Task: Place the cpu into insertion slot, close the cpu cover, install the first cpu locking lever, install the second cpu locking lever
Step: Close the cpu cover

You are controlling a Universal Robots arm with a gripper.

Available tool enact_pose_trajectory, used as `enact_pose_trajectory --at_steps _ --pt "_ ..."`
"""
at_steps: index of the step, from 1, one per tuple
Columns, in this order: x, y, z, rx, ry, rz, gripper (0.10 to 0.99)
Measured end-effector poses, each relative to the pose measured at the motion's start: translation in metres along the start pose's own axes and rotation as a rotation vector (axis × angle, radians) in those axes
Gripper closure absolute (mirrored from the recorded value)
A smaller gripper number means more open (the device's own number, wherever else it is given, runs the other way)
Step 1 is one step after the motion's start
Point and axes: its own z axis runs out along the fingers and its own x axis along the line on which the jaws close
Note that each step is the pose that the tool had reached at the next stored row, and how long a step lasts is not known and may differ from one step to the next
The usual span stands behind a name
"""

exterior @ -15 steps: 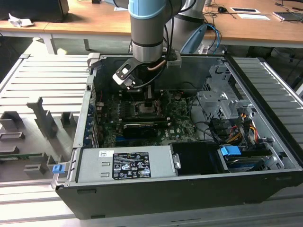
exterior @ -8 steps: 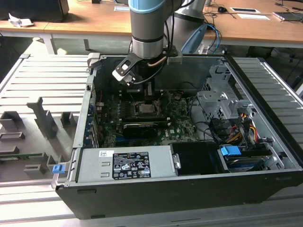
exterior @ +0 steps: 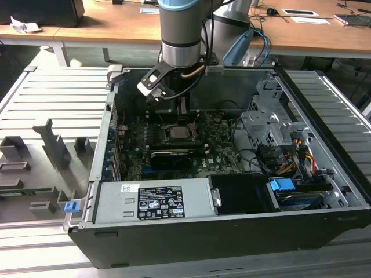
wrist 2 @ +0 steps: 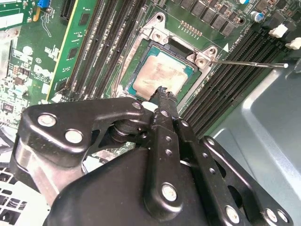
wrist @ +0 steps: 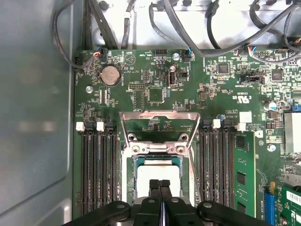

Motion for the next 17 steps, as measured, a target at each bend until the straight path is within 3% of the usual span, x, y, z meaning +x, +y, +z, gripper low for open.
enact_pose_trajectory --at_steps 17 --pt "0.0002 0.0009 -0.0119 0.000 0.0000 0.000 0.980"
